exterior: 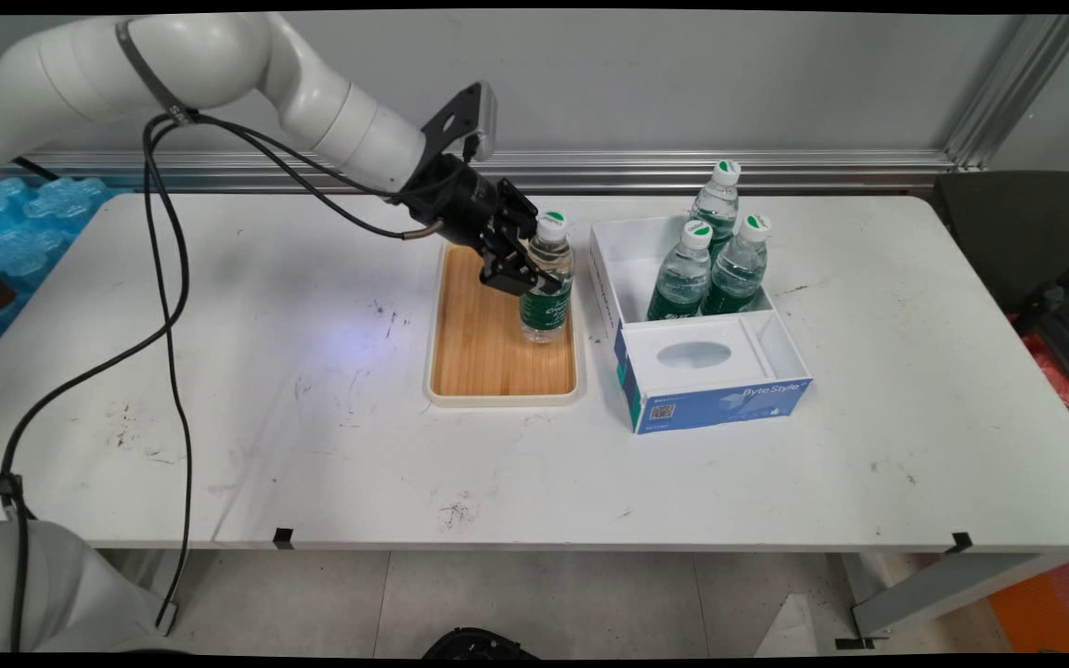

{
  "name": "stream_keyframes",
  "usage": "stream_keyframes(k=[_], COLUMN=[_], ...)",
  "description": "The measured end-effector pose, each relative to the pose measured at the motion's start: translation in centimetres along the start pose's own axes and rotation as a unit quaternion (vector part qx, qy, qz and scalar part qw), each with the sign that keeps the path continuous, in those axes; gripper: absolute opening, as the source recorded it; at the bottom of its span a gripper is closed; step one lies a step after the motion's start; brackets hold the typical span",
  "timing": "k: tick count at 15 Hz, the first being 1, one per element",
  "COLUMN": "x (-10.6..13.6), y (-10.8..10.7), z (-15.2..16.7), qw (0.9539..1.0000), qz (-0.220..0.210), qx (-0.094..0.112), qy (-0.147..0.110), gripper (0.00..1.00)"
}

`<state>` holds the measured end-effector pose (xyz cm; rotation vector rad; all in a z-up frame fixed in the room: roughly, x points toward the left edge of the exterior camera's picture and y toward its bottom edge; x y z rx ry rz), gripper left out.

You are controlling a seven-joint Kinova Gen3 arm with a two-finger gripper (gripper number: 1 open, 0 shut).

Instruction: Place the picked object on the tray

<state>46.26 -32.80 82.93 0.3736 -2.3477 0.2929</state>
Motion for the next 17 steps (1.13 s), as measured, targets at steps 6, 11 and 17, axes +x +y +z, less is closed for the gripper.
stream_keyframes(k=[6,11,17], x=[-0.7,-1.1,-1.4], y=[0.2,0.5,0.7], z=[1.1,1.7,1.9], qw=[0.9999,0.9999,0.9999], qz=[0.007,0.010,0.010], qx=[-0.006,-0.009,-0.012], qy=[0.005,0.005,0.005], gripper=[0.00,0.00,1.00])
